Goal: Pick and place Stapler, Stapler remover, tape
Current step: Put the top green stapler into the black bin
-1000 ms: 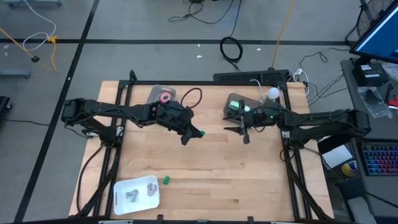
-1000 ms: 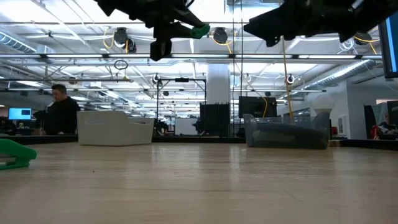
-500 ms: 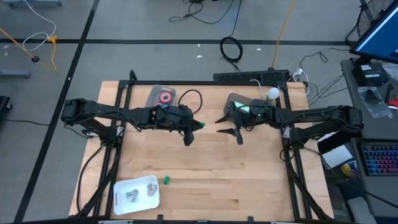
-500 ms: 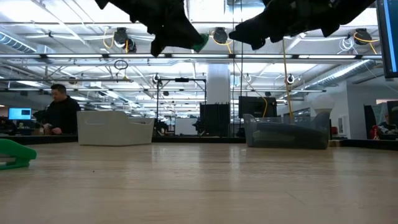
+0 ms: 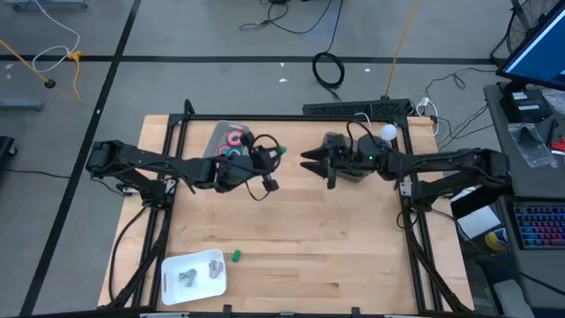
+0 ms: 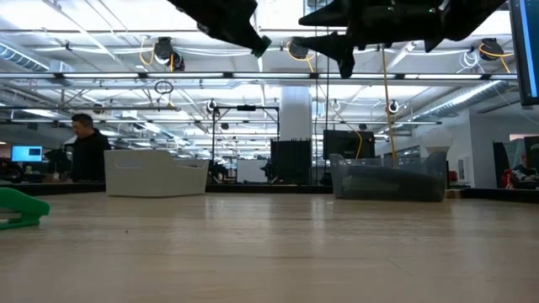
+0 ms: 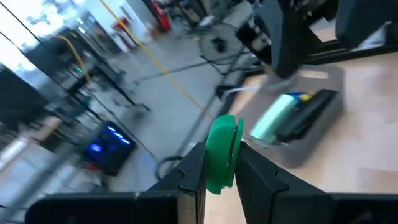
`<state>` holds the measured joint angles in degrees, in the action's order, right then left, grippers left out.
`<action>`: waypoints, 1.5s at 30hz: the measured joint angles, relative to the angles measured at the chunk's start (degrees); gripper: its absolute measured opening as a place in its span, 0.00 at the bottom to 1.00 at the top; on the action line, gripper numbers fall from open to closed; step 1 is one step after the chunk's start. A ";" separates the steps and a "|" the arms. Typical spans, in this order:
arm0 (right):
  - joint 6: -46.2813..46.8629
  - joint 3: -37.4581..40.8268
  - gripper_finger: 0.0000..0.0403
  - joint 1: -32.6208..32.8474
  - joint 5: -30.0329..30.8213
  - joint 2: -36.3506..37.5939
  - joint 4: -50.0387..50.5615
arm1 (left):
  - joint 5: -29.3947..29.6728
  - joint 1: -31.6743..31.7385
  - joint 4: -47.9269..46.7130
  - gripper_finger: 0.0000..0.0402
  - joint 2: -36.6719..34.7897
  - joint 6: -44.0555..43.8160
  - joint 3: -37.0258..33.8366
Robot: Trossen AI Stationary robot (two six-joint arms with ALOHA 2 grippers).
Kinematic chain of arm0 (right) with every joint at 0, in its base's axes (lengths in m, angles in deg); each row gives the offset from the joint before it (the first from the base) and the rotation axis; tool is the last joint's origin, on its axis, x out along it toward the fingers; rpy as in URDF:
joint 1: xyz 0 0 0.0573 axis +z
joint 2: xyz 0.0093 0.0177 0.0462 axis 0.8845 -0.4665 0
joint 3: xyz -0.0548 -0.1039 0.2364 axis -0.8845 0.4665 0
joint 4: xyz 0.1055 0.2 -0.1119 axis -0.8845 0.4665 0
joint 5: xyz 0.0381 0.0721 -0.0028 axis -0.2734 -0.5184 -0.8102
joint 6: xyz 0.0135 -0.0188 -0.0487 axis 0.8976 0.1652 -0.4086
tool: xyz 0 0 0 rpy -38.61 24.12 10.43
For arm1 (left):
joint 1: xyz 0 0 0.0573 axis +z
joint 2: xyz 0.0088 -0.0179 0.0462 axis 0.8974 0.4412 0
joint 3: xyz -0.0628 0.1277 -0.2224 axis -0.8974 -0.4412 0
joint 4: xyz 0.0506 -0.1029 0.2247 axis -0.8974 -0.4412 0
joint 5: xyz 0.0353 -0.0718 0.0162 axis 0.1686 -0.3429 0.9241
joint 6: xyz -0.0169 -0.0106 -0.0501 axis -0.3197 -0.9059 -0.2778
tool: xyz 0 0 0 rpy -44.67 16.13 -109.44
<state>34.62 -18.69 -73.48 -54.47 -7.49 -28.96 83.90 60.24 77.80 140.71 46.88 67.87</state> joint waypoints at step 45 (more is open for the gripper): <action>-3.12 -12.67 0.40 -0.35 11.85 -14.28 -0.37 | 7.94 -0.25 7.94 0.17 3.83 20.85 -0.02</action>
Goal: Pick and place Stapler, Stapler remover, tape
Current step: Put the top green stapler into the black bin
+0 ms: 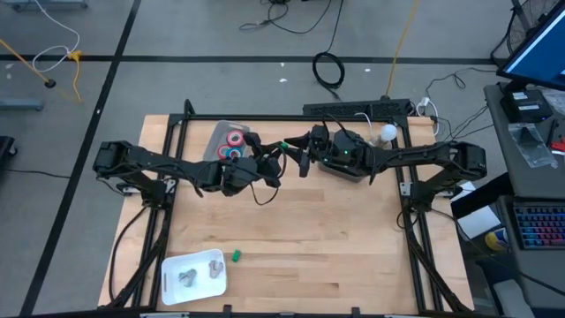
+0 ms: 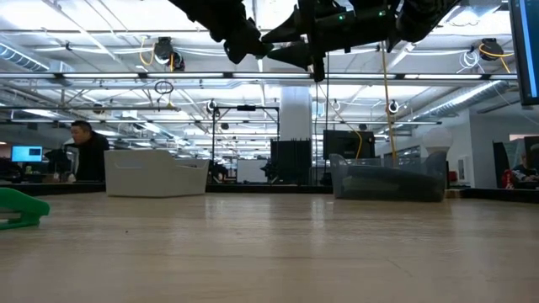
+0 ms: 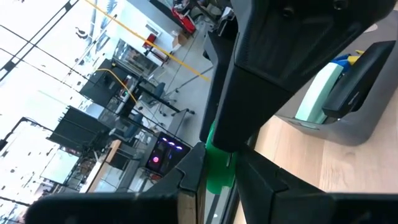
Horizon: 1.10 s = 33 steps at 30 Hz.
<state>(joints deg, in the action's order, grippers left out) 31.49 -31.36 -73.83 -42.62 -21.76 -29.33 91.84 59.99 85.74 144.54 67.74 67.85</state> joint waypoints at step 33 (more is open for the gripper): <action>0.15 0.06 0.17 -0.28 -0.23 -0.97 -1.38 | 0.56 -0.33 0.85 0.17 0.02 -0.39 -0.03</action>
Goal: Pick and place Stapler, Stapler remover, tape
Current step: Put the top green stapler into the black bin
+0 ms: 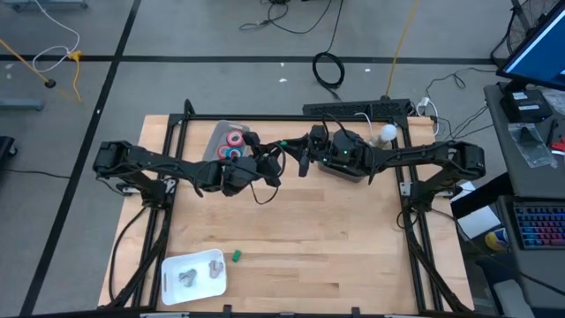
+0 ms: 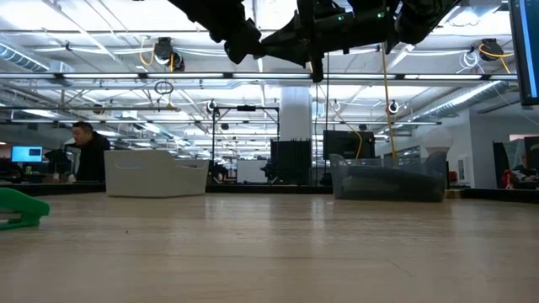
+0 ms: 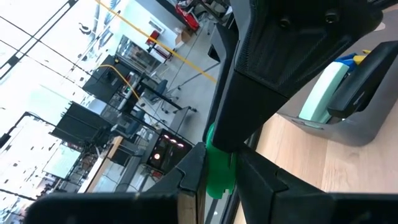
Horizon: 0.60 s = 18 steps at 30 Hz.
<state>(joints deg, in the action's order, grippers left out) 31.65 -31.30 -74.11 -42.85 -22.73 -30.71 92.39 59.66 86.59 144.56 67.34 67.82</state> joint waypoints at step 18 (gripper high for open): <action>-0.28 -0.02 0.16 0.02 0.12 -0.10 0.18 | 1.82 -0.15 -0.21 0.22 0.00 0.13 0.01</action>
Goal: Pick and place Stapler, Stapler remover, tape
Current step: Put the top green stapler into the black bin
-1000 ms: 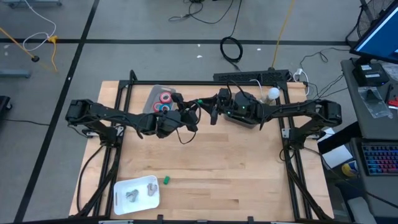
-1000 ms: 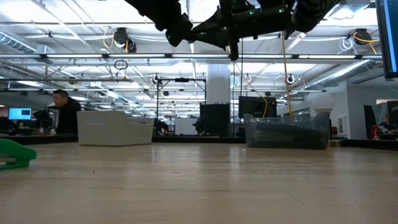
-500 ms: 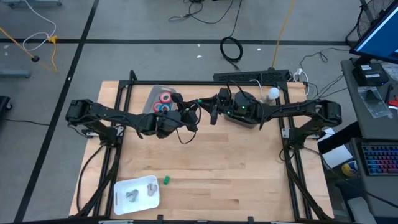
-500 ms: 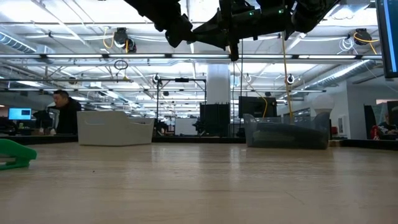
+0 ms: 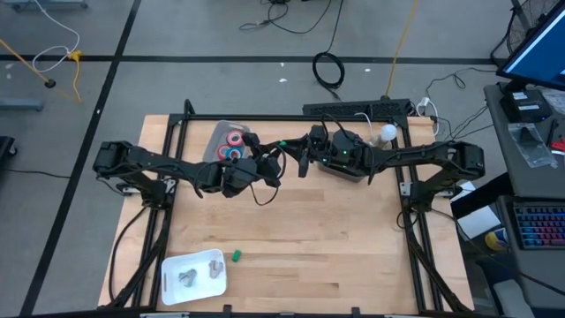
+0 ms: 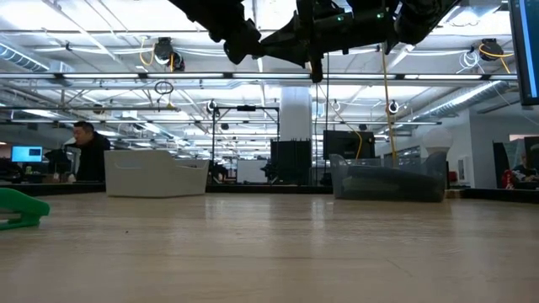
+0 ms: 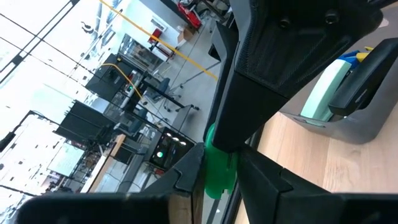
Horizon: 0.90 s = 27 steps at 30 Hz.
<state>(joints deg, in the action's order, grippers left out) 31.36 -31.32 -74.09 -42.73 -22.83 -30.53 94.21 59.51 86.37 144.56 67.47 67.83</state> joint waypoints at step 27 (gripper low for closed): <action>-3.18 0.04 0.16 -0.43 4.40 1.96 7.64 | 22.73 -0.31 0.40 0.22 -0.24 -1.08 0.13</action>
<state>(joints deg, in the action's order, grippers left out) 28.18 -31.28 -74.52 -38.33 -20.88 -22.89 116.94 59.20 86.78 144.32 66.39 67.96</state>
